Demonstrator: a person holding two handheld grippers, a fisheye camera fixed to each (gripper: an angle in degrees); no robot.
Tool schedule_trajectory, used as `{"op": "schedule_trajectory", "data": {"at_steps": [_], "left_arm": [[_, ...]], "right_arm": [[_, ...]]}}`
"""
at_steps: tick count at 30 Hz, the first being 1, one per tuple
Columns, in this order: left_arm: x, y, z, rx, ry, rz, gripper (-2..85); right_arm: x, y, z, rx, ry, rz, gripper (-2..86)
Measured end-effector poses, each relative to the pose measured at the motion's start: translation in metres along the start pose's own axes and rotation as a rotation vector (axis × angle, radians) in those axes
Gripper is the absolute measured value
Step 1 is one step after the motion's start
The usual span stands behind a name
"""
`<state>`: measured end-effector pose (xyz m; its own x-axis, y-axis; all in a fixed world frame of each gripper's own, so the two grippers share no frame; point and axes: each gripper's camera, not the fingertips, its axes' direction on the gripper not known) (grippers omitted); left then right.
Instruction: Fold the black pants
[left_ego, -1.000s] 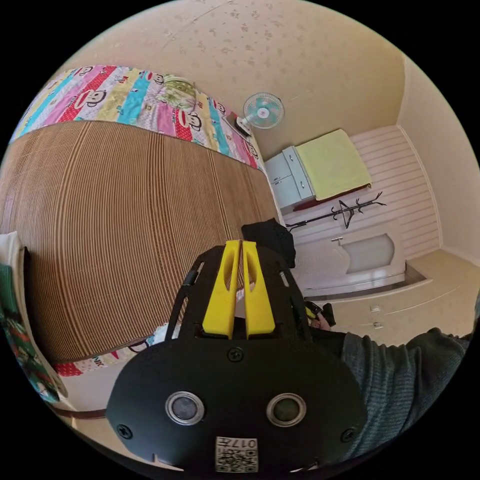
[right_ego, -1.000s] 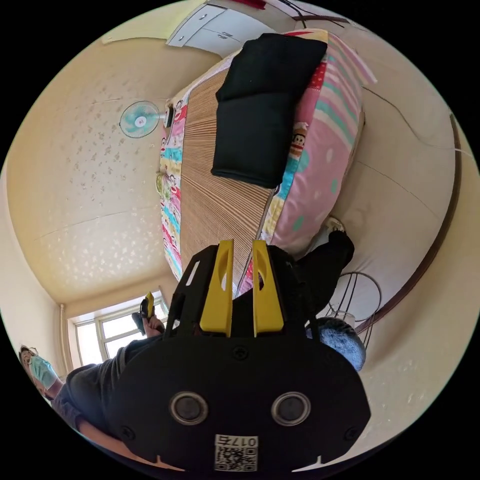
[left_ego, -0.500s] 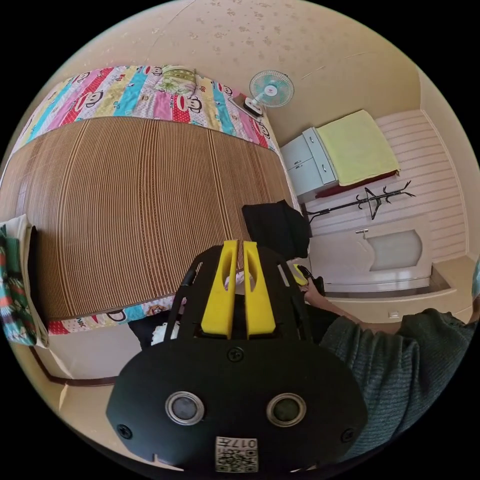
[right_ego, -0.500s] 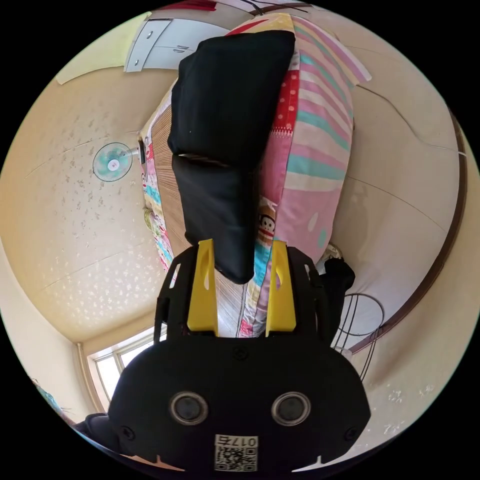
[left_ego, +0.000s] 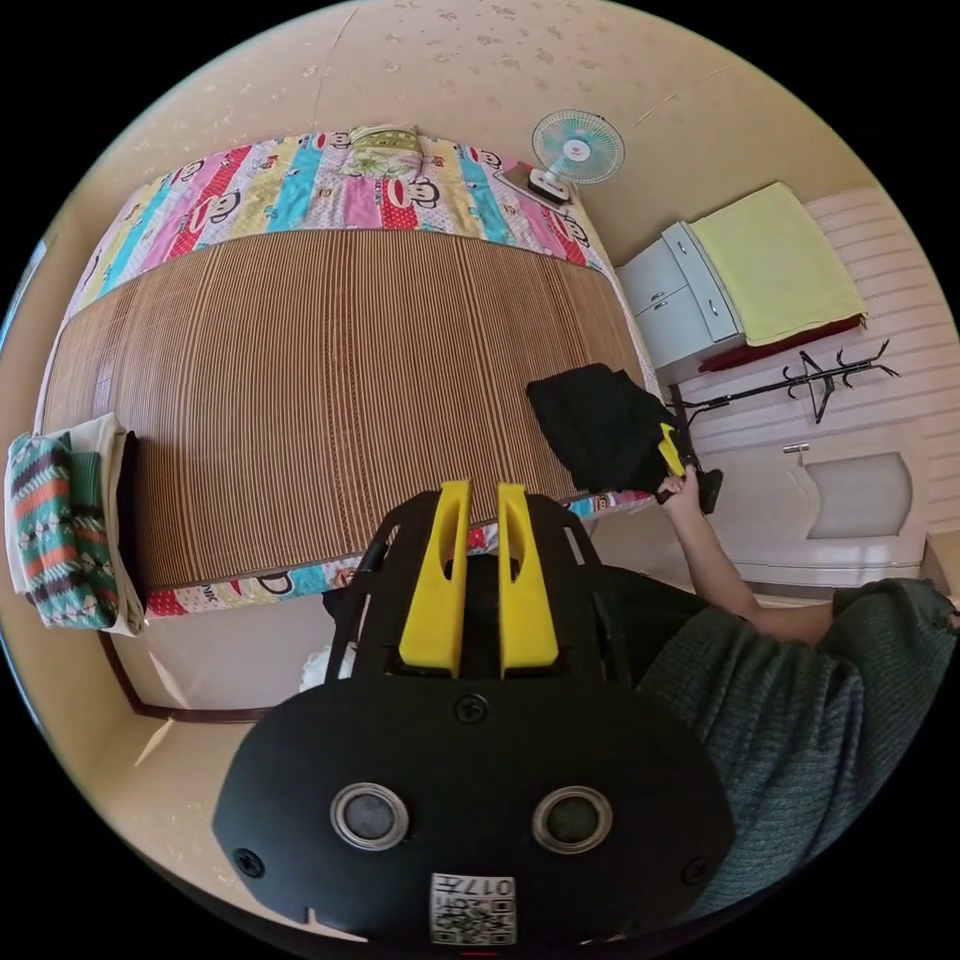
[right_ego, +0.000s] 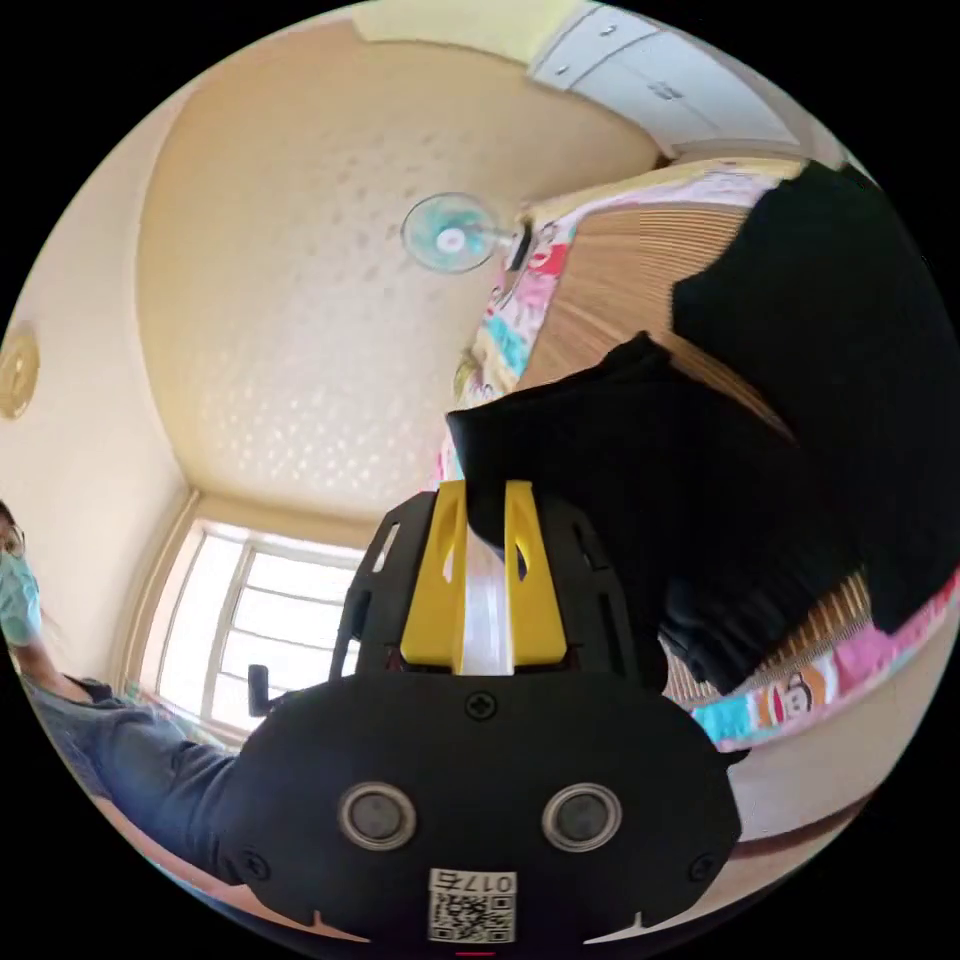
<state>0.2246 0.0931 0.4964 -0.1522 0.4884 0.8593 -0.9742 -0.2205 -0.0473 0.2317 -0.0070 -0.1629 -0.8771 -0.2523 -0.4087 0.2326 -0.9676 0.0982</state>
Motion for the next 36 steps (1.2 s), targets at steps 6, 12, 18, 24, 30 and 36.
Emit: {"op": "schedule_trajectory", "data": {"at_steps": [6,12,18,24,30,36], "left_arm": [[-0.004,-0.030,0.037,0.012,0.049,0.000,5.0],[-0.021,-0.041,0.048,0.032,0.023,0.008,4.9],[-0.067,-0.036,0.067,0.060,0.038,-0.096,5.4],[-0.076,-0.054,0.106,0.001,0.049,-0.060,6.2],[-0.073,-0.090,0.131,0.015,0.102,0.043,6.3],[-0.081,-0.100,0.162,0.033,0.126,0.079,6.4]], "right_arm": [[0.006,-0.035,0.158,-0.457,-0.054,-0.028,4.0],[0.058,0.013,0.067,-0.191,0.220,0.101,5.6],[0.190,0.097,-0.031,-0.010,0.443,0.650,13.5],[0.250,0.108,-0.015,0.101,0.258,0.853,13.5],[0.246,0.076,-0.015,-0.045,0.302,0.741,8.7],[0.279,0.074,-0.014,0.062,0.124,0.871,8.7]]}}
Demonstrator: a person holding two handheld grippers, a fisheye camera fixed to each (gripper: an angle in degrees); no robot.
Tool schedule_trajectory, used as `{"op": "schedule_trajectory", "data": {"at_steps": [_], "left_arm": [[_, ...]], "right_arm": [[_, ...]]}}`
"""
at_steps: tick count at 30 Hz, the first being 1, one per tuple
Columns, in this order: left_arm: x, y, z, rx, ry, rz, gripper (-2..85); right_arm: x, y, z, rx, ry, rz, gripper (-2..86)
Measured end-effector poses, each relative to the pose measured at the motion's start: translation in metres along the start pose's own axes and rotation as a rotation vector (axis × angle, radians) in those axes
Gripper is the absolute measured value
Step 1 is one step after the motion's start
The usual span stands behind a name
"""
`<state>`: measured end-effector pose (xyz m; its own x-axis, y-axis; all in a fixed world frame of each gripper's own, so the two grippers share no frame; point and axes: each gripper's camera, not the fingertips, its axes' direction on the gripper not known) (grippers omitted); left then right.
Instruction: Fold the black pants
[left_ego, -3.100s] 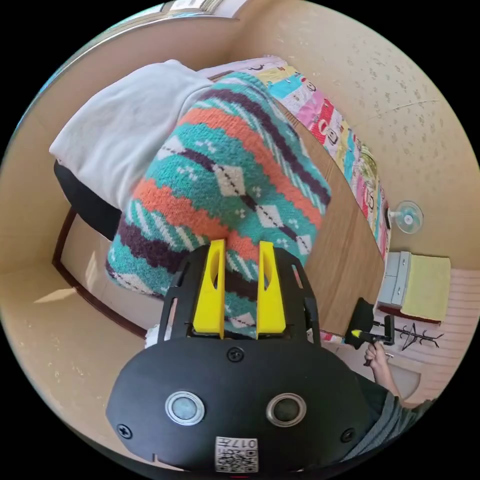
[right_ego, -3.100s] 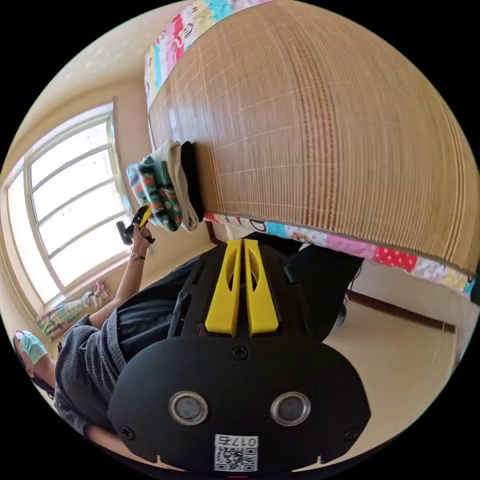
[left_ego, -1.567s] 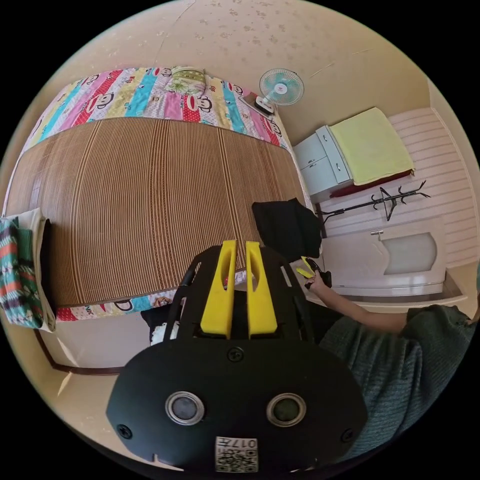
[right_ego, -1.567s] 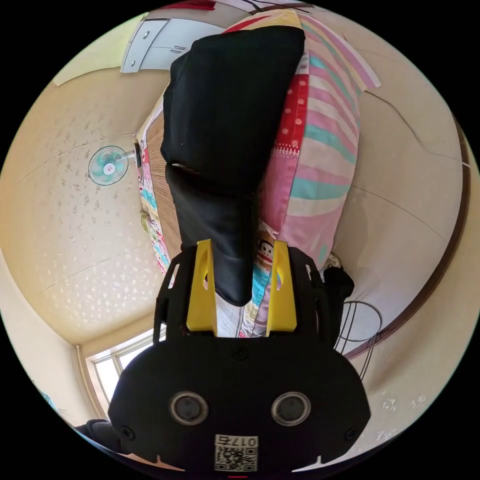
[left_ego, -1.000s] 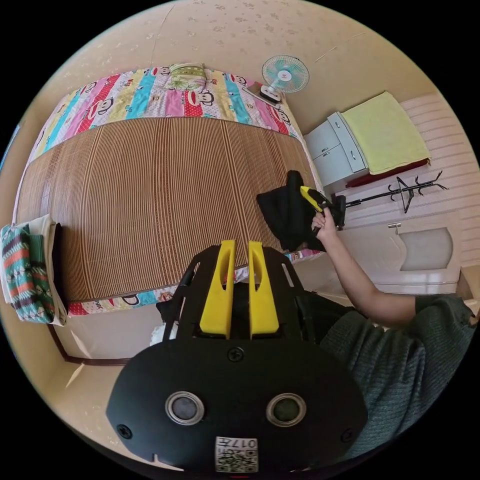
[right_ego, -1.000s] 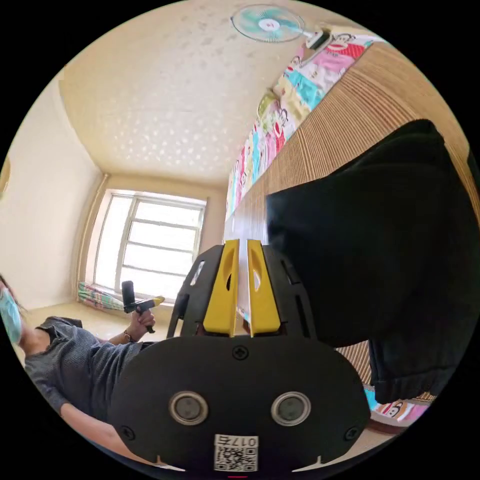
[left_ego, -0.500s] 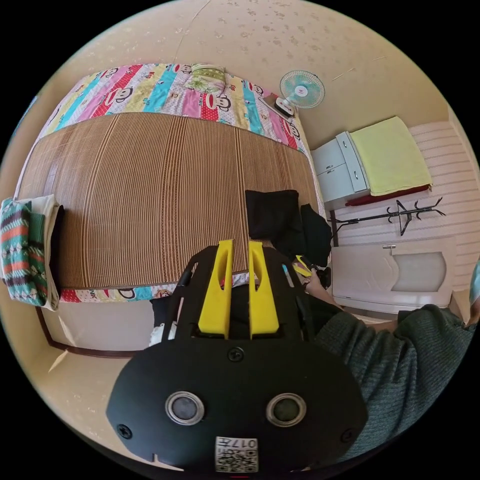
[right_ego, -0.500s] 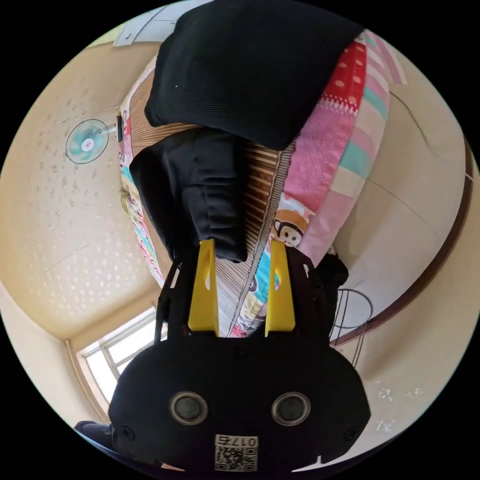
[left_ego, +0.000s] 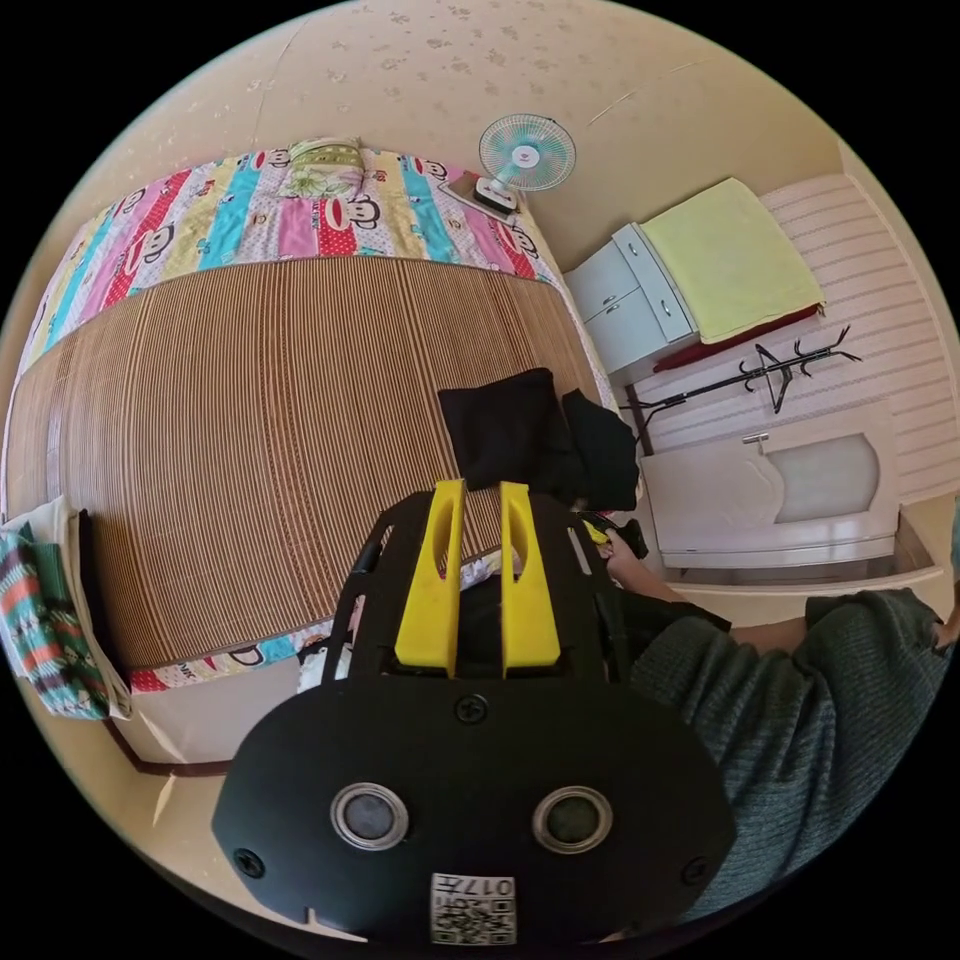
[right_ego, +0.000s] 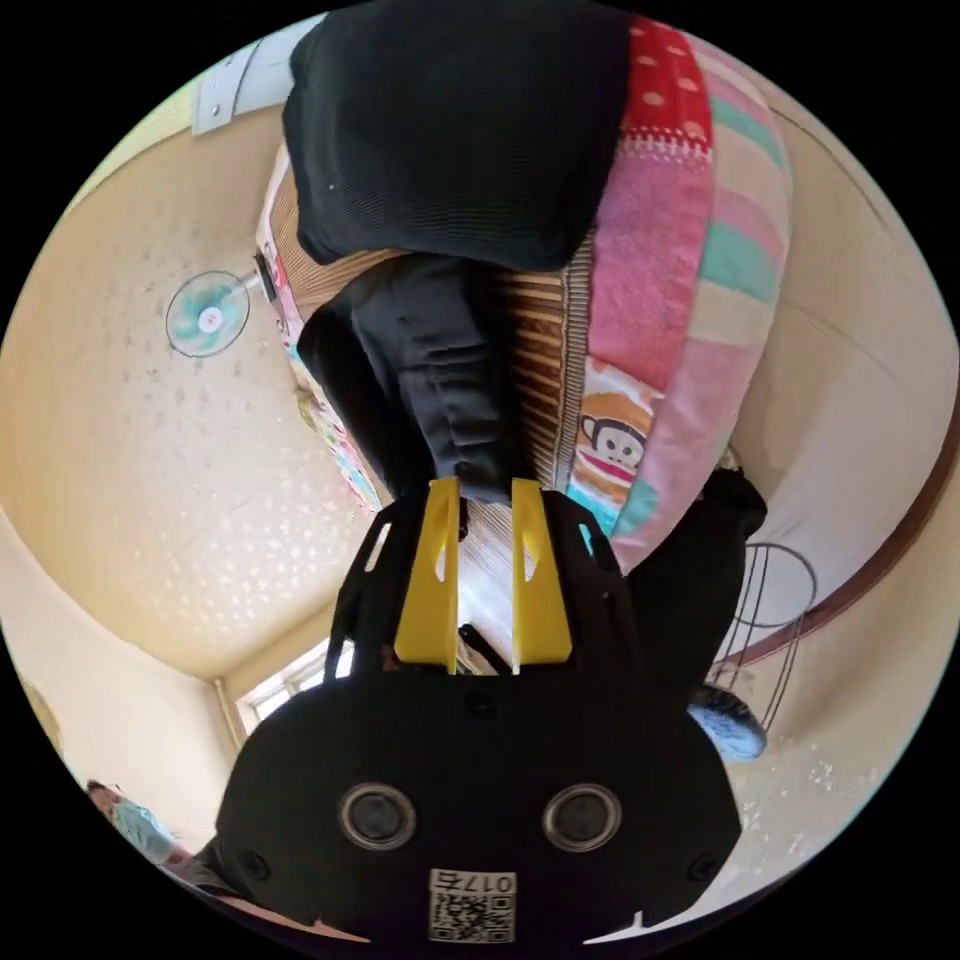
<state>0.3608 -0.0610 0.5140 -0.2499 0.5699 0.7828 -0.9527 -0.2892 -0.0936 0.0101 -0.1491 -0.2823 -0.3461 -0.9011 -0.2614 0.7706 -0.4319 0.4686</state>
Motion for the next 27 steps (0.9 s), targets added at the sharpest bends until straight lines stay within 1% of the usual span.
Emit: {"op": "schedule_trajectory", "data": {"at_steps": [3,4,6,8,10,11,12,13,14,15,16,18,19,20,21,22,24,25,27], "left_arm": [[-0.016,0.008,0.011,0.018,0.033,-0.043,6.5],[-0.022,0.013,0.013,0.031,0.040,-0.062,6.5],[-0.032,0.021,0.013,0.051,0.040,-0.090,6.6],[-0.043,0.030,0.012,0.072,0.036,-0.117,6.6],[-0.060,0.044,0.008,0.105,0.032,-0.160,6.7],[-0.064,0.048,0.008,0.113,0.034,-0.172,6.6],[-0.071,0.055,0.006,0.129,0.040,-0.191,6.6],[-0.076,0.061,0.006,0.147,0.048,-0.206,6.6],[-0.078,0.064,0.005,0.156,0.052,-0.210,6.6],[-0.081,0.070,0.005,0.174,0.055,-0.213,6.5],[-0.082,0.074,0.006,0.187,0.052,-0.209,6.5],[-0.079,0.076,0.009,0.194,0.055,-0.188,6.5],[-0.075,0.075,0.013,0.194,0.064,-0.165,6.5],[-0.072,0.074,0.016,0.194,0.072,-0.149,6.6],[-0.064,0.070,0.021,0.195,0.087,-0.109,6.6],[-0.053,0.063,0.028,0.191,0.097,-0.059,6.7],[-0.032,0.050,0.042,0.172,0.105,0.025,7.2],[-0.015,0.040,0.051,0.157,0.120,0.085,7.7],[0.017,0.024,0.065,0.141,0.144,0.191,9.0]], "right_arm": [[0.012,-0.008,0.020,0.008,0.040,0.071,12.0],[0.015,-0.011,0.025,0.013,0.014,0.067,12.5],[0.025,-0.020,0.043,0.039,-0.214,0.061,12.9],[0.034,-0.027,0.051,0.084,-0.310,0.106,11.5],[0.041,-0.035,0.057,0.132,-0.429,0.120,8.4],[0.041,-0.041,0.065,0.138,-0.541,0.113,7.3],[0.032,-0.047,0.072,0.135,-0.650,0.062,6.4],[0.023,-0.050,0.076,0.125,-0.683,0.019,6.1],[-0.001,-0.055,0.081,0.098,-0.692,-0.083,5.5],[-0.032,-0.059,0.083,0.073,-0.671,-0.203,5.0],[-0.048,-0.061,0.084,0.058,-0.663,-0.259,4.8],[-0.113,-0.065,0.090,-0.004,-0.653,-0.464,4.1],[-0.131,-0.064,0.091,-0.024,-0.645,-0.523,3.9],[-0.172,-0.058,0.095,-0.075,-0.613,-0.663,3.6],[-0.214,-0.048,0.100,-0.134,-0.579,-0.794,3.3],[-0.234,-0.041,0.103,-0.164,-0.561,-0.852,3.1],[-0.306,-0.006,0.117,-0.261,-0.522,-1.053,2.4],[-0.321,0.004,0.120,-0.281,-0.538,-1.095,2.2],[-0.374,0.037,0.133,-0.401,-0.653,-1.185,1.8]]}}
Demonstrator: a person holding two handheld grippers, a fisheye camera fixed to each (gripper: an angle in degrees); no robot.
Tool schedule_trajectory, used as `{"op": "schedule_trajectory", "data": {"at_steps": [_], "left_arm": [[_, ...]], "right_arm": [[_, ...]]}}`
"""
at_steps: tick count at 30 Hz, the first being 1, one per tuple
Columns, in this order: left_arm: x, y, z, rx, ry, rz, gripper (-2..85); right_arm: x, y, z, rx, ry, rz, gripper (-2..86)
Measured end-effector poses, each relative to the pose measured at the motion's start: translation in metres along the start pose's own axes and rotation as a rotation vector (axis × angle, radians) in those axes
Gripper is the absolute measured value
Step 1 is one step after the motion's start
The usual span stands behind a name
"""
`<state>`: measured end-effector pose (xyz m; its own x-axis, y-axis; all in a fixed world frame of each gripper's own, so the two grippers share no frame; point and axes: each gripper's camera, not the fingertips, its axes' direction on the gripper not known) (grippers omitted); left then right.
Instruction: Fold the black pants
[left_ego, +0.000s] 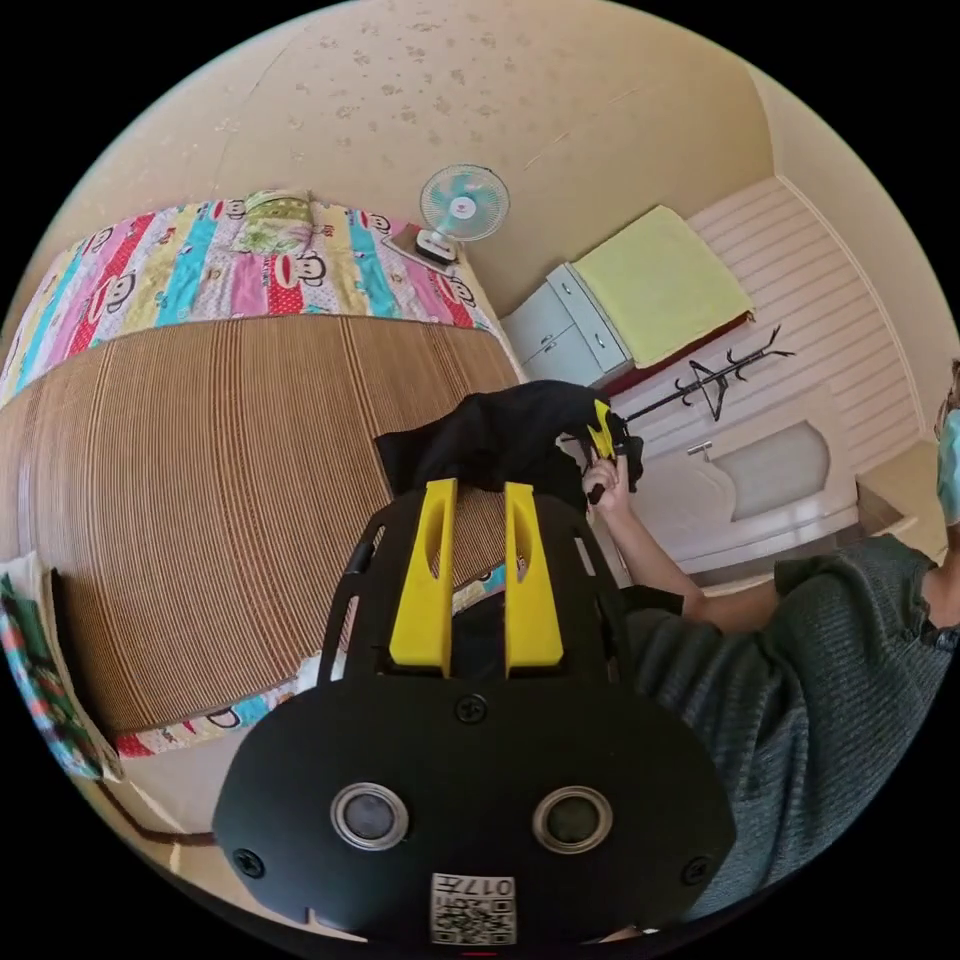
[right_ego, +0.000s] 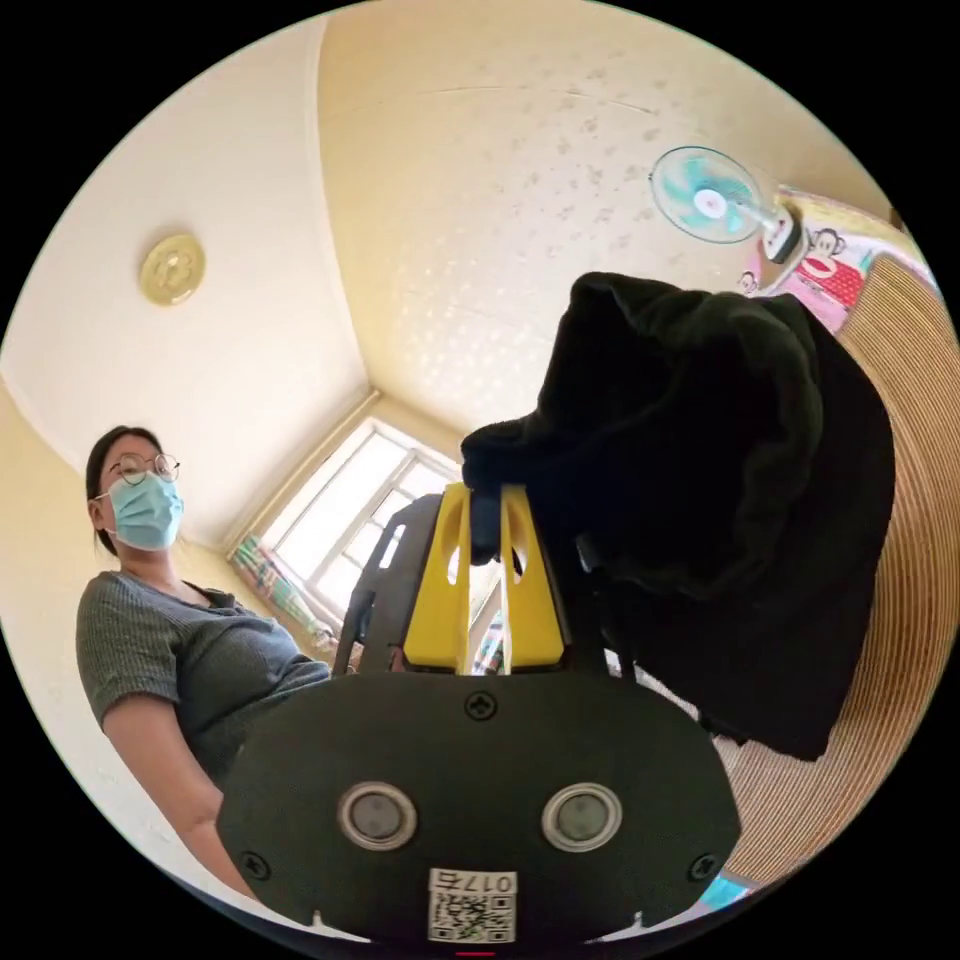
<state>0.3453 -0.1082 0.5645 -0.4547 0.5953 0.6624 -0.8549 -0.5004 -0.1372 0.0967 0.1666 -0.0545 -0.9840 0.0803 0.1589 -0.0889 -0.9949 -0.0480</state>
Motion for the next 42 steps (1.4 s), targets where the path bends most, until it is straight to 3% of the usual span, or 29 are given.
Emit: {"op": "schedule_trajectory", "data": {"at_steps": [7,10,13,18,22,24,28,31,36,38,40,42], "left_arm": [[0.123,-0.058,0.034,0.065,0.044,0.354,16.5],[0.155,-0.051,0.031,0.135,-0.087,0.425,12.2],[0.172,-0.027,0.004,0.273,-0.099,0.505,8.1],[0.176,-0.031,-0.042,0.330,0.171,0.443,6.9],[0.165,-0.041,-0.082,0.422,0.332,0.295,7.0],[0.165,-0.045,-0.098,0.459,0.367,0.288,7.0],[0.194,-0.044,-0.122,0.519,0.322,0.336,7.0],[0.221,-0.040,-0.125,0.548,0.287,0.357,7.0],[0.262,-0.045,-0.106,0.480,0.294,0.401,7.0],[0.280,-0.051,-0.092,0.383,0.321,0.458,7.2],[0.305,-0.064,-0.062,0.158,0.399,0.582,7.2],[0.315,-0.064,-0.051,0.108,0.389,0.597,6.9]], "right_arm": [[-0.092,-0.047,0.151,-0.369,-0.049,-0.250,1.8],[-0.107,-0.056,0.187,-0.399,-0.075,-0.255,2.7],[-0.120,-0.075,0.194,-0.415,-0.128,-0.294,4.7],[-0.176,-0.113,0.204,-0.471,-0.085,-0.530,7.7],[-0.211,-0.119,0.183,-0.356,0.029,-0.669,7.2],[-0.218,-0.106,0.175,-0.315,0.180,-0.706,4.7],[-0.194,-0.080,0.192,-0.429,0.215,-0.665,2.7],[-0.169,-0.065,0.207,-0.382,0.278,-0.598,6.2],[-0.149,-0.076,0.219,-0.179,0.498,-0.605,19.8],[-0.141,-0.089,0.218,-0.149,0.467,-0.599,22.8],[-0.125,-0.105,0.218,-0.180,0.384,-0.555,25.2],[-0.097,-0.118,0.223,-0.262,0.308,-0.526,26.8]]}}
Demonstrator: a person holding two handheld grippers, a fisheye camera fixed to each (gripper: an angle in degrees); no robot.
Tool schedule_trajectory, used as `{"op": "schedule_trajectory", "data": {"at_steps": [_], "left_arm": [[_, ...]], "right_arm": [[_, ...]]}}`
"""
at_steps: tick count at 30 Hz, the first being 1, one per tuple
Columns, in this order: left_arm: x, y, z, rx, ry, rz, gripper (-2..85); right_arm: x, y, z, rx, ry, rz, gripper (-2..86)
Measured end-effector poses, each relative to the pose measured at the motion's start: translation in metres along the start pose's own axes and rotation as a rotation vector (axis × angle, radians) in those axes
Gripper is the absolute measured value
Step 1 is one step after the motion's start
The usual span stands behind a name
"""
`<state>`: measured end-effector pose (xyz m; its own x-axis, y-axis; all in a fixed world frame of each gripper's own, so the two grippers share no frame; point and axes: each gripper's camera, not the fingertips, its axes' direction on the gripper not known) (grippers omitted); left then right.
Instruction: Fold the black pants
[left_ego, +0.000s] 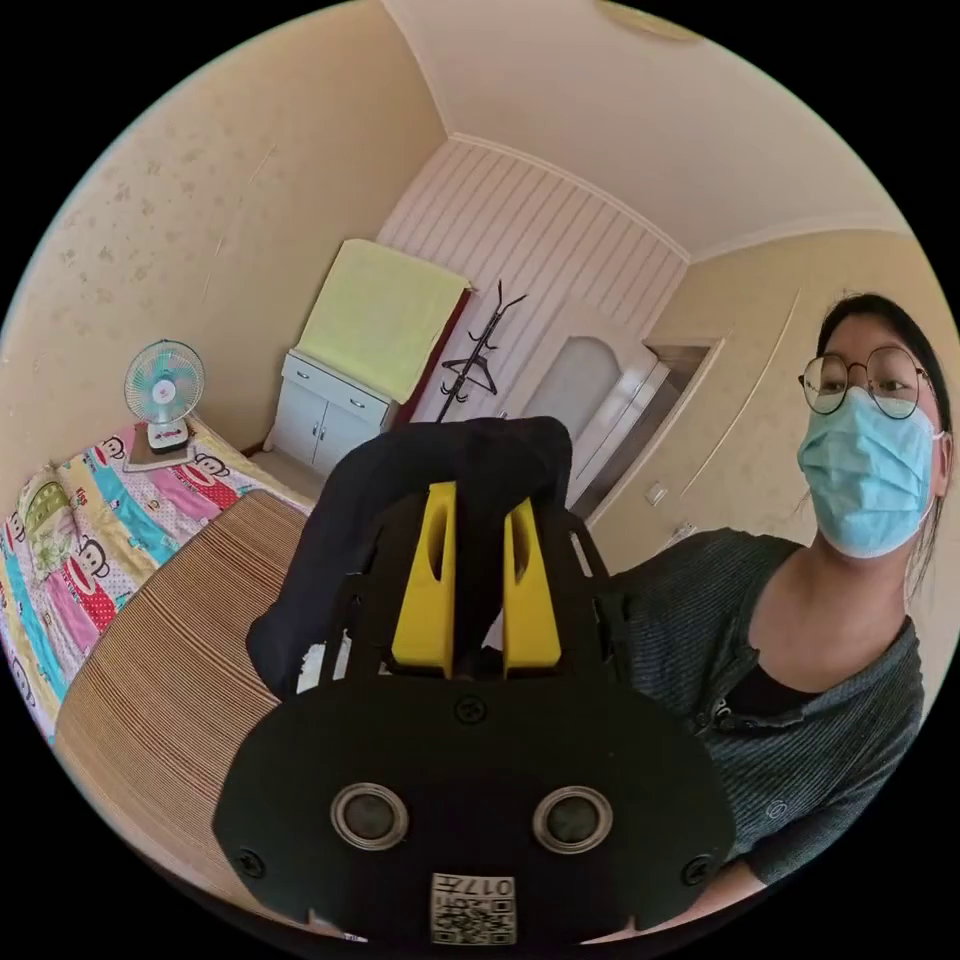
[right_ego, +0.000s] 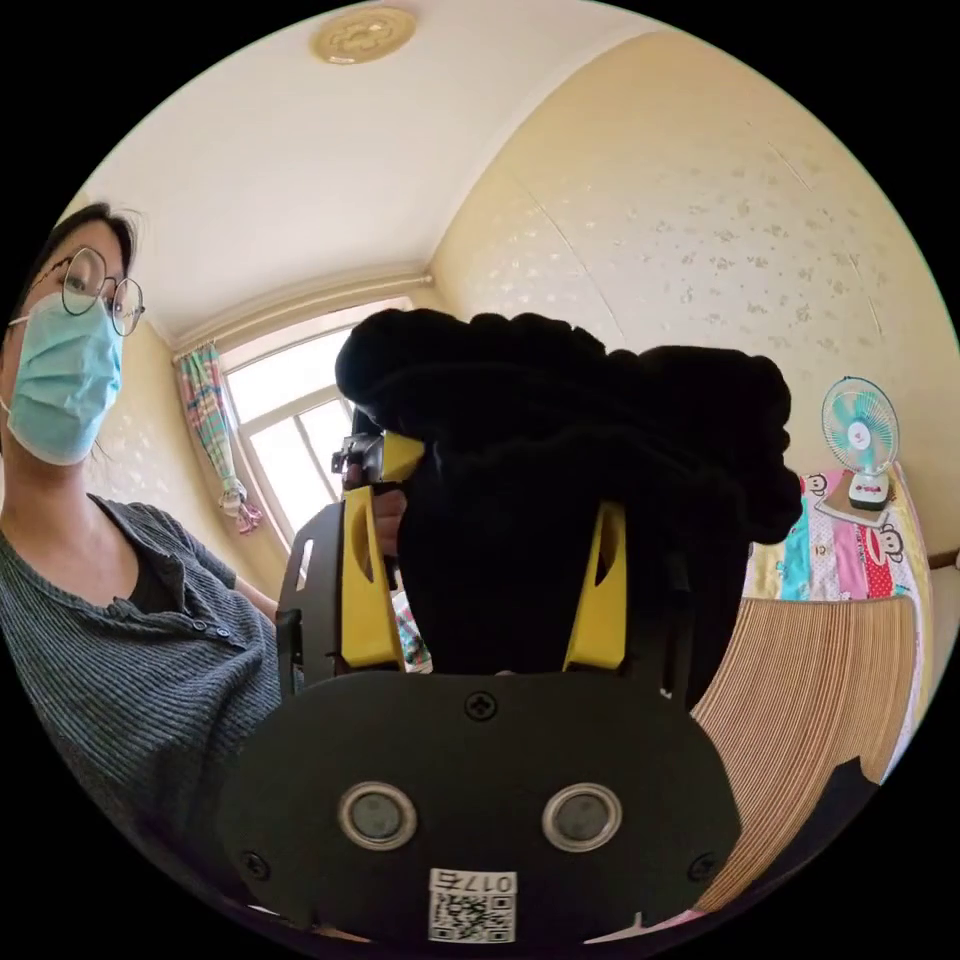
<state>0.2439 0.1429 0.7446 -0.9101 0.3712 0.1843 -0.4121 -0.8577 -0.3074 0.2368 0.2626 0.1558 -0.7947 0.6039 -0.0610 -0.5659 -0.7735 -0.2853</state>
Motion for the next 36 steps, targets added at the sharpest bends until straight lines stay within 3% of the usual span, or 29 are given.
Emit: {"op": "schedule_trajectory", "data": {"at_steps": [5,8,11,14,21,24,29,36], "left_arm": [[0.009,-0.004,0.015,-0.076,-0.093,-0.008,5.8],[0.005,-0.002,0.004,-0.014,-0.049,-0.058,4.9],[-0.007,0.008,-0.031,0.101,0.004,-0.140,4.7],[-0.021,0.026,-0.078,0.234,0.041,-0.231,4.7],[-0.003,0.058,-0.197,0.557,-0.163,-0.370,3.8],[0.039,0.028,-0.236,0.635,-0.277,-0.309,3.6],[0.157,-0.040,-0.294,0.769,-0.480,0.002,3.6],[0.288,-0.122,-0.369,0.920,-0.622,0.348,3.9]], "right_arm": [[0.024,0.011,0.031,-0.187,-0.031,-0.088,21.9],[0.043,0.015,0.024,-0.173,-0.095,-0.104,16.5],[0.074,0.015,-0.004,-0.062,-0.129,-0.050,8.4],[0.094,0.009,-0.031,-0.005,-0.066,-0.036,7.1],[0.060,-0.066,-0.044,-0.002,0.060,-0.206,6.3],[0.020,-0.114,-0.041,-0.001,0.041,-0.318,6.3],[-0.059,-0.186,-0.058,0.033,-0.006,-0.506,6.9],[-0.138,-0.278,-0.076,0.016,-0.186,-0.558,7.4]]}}
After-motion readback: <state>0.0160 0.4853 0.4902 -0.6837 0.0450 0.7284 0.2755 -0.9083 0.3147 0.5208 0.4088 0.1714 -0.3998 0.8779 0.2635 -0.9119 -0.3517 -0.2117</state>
